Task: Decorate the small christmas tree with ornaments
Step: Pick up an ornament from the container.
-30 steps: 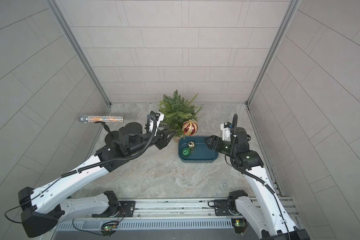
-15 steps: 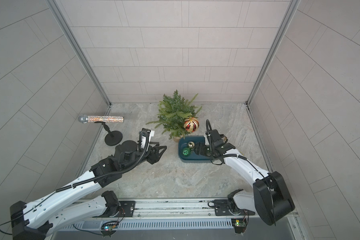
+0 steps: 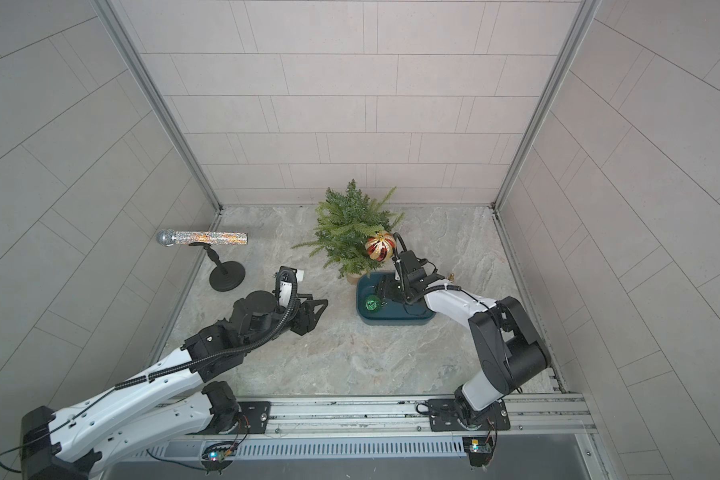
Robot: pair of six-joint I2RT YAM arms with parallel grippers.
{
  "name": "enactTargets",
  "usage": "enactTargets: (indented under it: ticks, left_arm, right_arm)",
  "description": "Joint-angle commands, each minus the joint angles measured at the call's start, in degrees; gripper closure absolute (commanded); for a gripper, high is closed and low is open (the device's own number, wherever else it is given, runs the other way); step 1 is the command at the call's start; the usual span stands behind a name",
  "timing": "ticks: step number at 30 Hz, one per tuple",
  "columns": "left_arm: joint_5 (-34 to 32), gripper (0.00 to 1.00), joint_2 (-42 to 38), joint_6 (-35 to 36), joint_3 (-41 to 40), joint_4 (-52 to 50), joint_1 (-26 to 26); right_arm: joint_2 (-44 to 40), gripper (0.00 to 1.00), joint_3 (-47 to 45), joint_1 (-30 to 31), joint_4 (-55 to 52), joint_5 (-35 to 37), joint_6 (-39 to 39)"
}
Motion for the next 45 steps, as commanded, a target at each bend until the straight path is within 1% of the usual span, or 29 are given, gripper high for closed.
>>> enactTargets:
  ticks: [1,9,14,18,22,24,27,33,37,42,45]
  left_arm:
    - [-0.33,0.4,-0.07,-0.71,-0.68,1.5,0.39]
    - [-0.41,0.4,-0.62,-0.99,-0.98,1.68,0.39]
    - [-0.56,0.4,-0.33,-1.08,-0.92,1.67,0.45]
    - [-0.66,0.4,-0.17,-1.17,-0.9,1.95,0.46]
    - [-0.42,0.4,0.27,-1.32,-0.51,2.12,0.46]
    - [-0.23,0.4,0.31,-1.43,-0.19,2.08,0.4]
    - [-0.15,0.4,0.33,-1.4,0.49,2.09,0.38]
    - [0.88,0.4,1.79,-1.52,2.38,3.17,0.47]
    - [2.41,0.4,2.93,-2.2,3.93,4.66,0.47]
    - [5.45,0.4,4.29,-3.14,5.93,6.24,0.44]
    - [7.18,0.4,4.99,-3.57,7.13,7.18,0.45]
  right_arm:
    - [1.63,0.24,0.98,0.59,1.74,1.75,1.72]
    - [5.26,0.24,1.85,0.46,2.35,3.16,1.39]
    - [6.62,0.29,2.23,0.14,2.75,2.66,1.09]
    - [6.38,0.33,1.69,-0.22,3.21,1.84,1.04]
    - [3.81,0.34,0.2,-0.88,2.94,1.12,0.96]
    - [1.24,0.35,-1.09,-1.55,2.48,0.02,0.89]
    - [-5.05,0.36,-3.8,-3.0,1.2,-0.99,0.74]
    - [-20.41,0.36,-7.75,-6.25,-6.47,-3.15,-0.62]
    - [-32.34,0.36,-9.97,-7.93,-11.28,-3.62,-0.77]
    - [-42.33,0.36,-6.42,-8.62,-20.42,-5.98,-3.3]
    - [-45.47,0.36,-2.76,-8.63,-24.0,-8.45,-4.6]
